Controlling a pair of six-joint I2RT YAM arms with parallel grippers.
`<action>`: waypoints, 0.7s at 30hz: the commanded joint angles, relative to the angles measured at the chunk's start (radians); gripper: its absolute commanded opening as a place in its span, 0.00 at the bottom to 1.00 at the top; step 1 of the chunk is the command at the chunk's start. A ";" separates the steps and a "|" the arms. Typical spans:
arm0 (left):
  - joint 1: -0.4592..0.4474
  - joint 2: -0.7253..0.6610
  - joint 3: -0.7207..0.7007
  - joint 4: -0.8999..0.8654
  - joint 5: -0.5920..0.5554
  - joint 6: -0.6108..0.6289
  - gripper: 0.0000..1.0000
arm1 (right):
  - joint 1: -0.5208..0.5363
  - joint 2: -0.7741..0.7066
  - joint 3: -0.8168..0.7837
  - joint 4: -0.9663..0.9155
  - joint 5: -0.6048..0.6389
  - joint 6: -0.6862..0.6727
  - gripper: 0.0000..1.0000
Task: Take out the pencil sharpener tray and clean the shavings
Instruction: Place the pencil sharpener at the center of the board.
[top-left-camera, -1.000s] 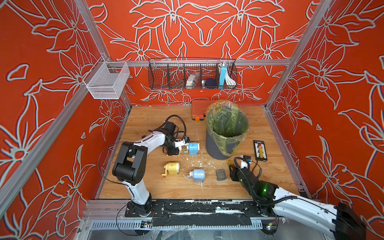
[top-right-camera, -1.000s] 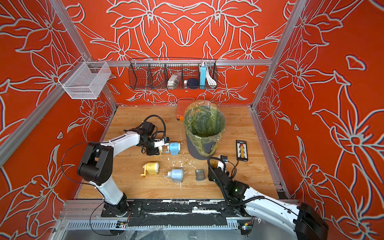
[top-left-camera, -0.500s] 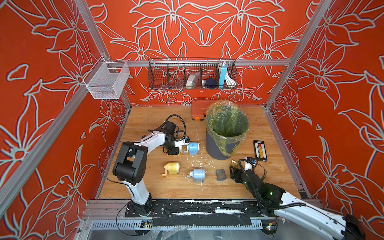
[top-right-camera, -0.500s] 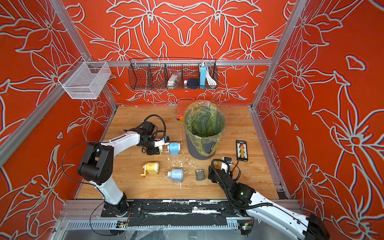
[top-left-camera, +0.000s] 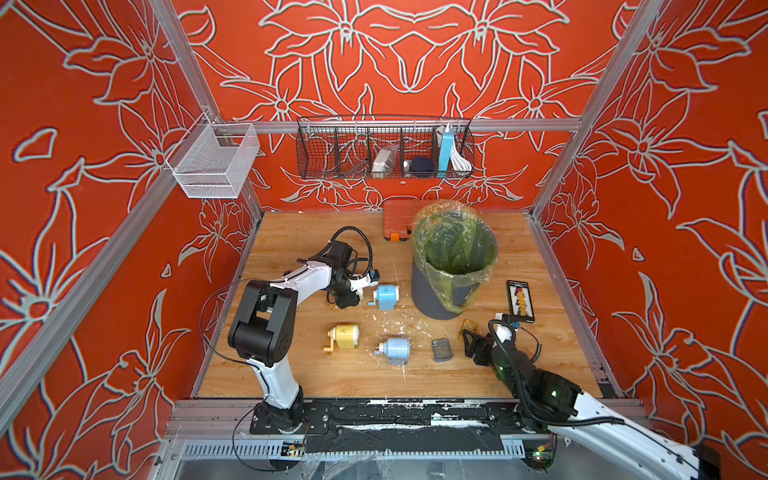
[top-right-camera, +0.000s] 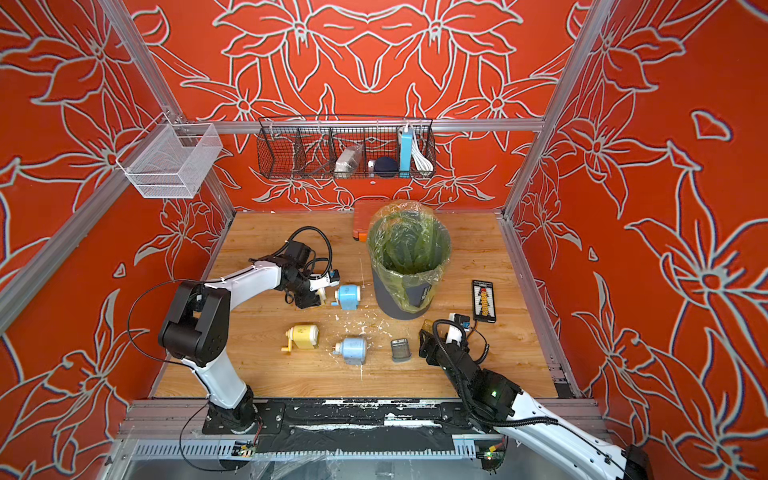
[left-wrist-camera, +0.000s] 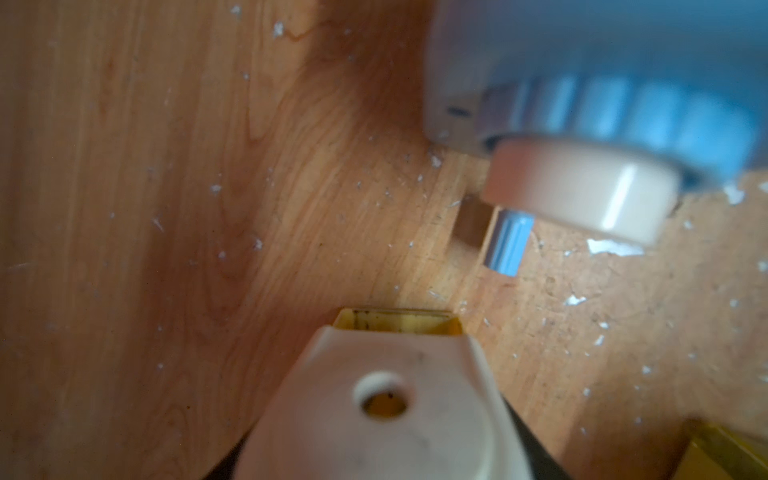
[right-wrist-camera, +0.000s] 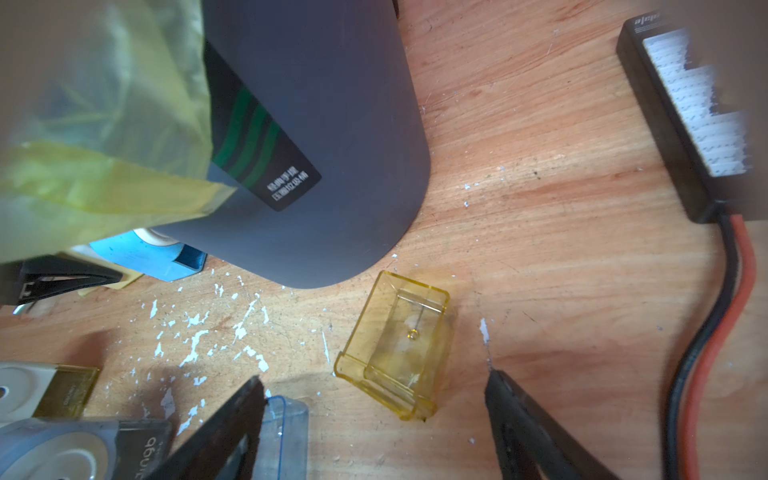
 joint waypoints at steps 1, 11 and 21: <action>0.008 0.010 -0.002 0.001 0.003 -0.035 0.80 | 0.003 -0.014 0.010 -0.122 0.011 -0.015 0.84; 0.011 -0.060 -0.003 0.006 -0.031 -0.069 0.99 | 0.004 -0.128 0.013 -0.211 0.003 -0.021 0.82; 0.020 -0.415 -0.081 -0.142 -0.051 -0.043 0.98 | 0.004 -0.126 0.026 -0.198 -0.030 -0.052 0.81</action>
